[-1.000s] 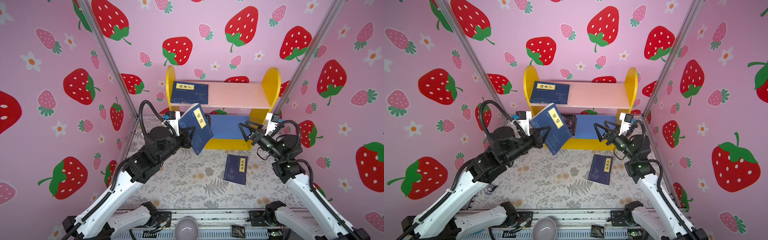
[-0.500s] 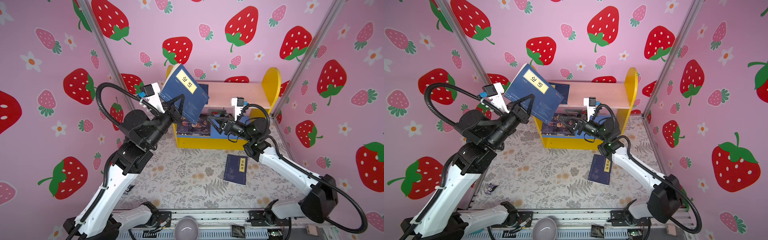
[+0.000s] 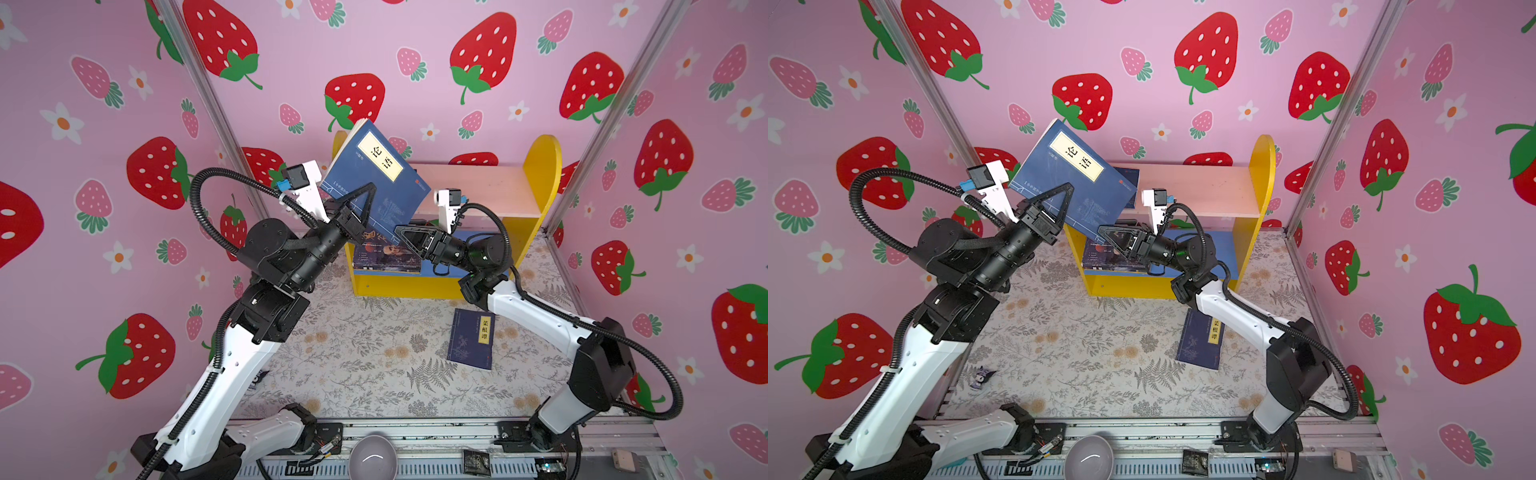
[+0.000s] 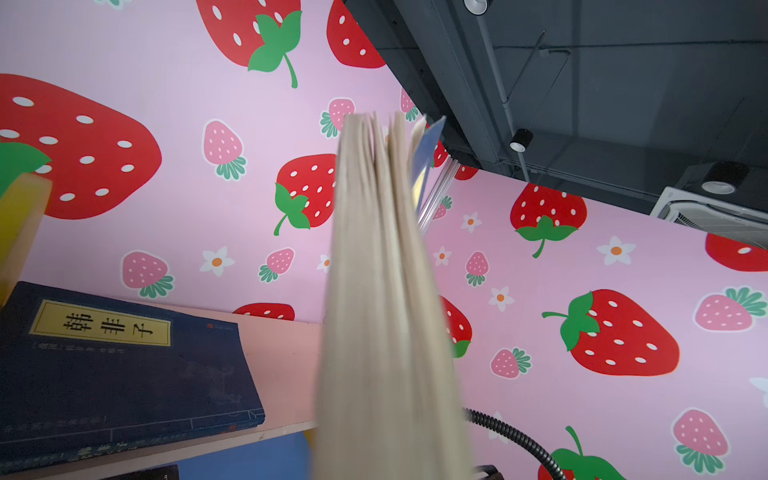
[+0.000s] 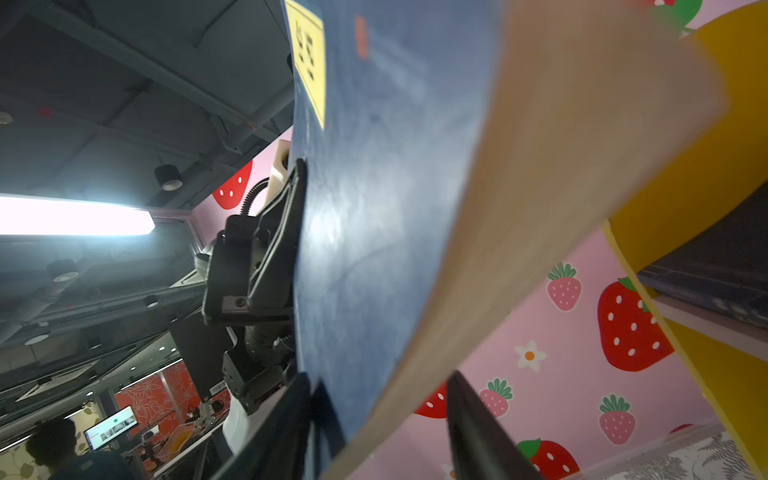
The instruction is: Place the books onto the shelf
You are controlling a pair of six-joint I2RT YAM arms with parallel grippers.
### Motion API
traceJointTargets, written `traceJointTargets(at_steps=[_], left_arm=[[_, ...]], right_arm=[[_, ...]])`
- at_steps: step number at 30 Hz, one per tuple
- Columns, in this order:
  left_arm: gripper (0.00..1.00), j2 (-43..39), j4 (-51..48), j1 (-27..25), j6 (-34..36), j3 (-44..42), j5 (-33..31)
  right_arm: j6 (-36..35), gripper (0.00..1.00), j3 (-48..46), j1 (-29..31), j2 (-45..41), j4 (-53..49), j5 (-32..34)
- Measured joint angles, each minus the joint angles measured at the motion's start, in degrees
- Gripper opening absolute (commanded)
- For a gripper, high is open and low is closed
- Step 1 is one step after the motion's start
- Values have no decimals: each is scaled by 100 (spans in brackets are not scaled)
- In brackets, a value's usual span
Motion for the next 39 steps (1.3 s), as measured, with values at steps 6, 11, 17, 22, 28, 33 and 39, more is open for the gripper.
traceJointTargets(at_steps=[6,11,17,22,28,33,39], left_arm=[[53,90,269,227,-142,-66,424],[86,111,55,544,-221,-63,713],[88,-83,-804,1405,-177,-42,1115],[81,-199,-1147,2111,-234,-13,1928],[80,-74,-859,2214,-424,-177,3093],[78,-74,-273,2212,-662,-428,3705],[72,61,269,2197,-925,-452,3943]], right_arm=[[295,0,63,-17,0,151,-24],[223,0,-68,-96,-138,-136,-31],[96,0,-605,-658,-887,-636,-157],[31,0,-702,-1093,-1268,-1045,-407],[-249,0,-697,-1237,-1569,-1646,-660],[-420,0,-601,-1244,-1587,-2116,-710],[-420,0,-352,-1244,-1401,-2269,-789]])
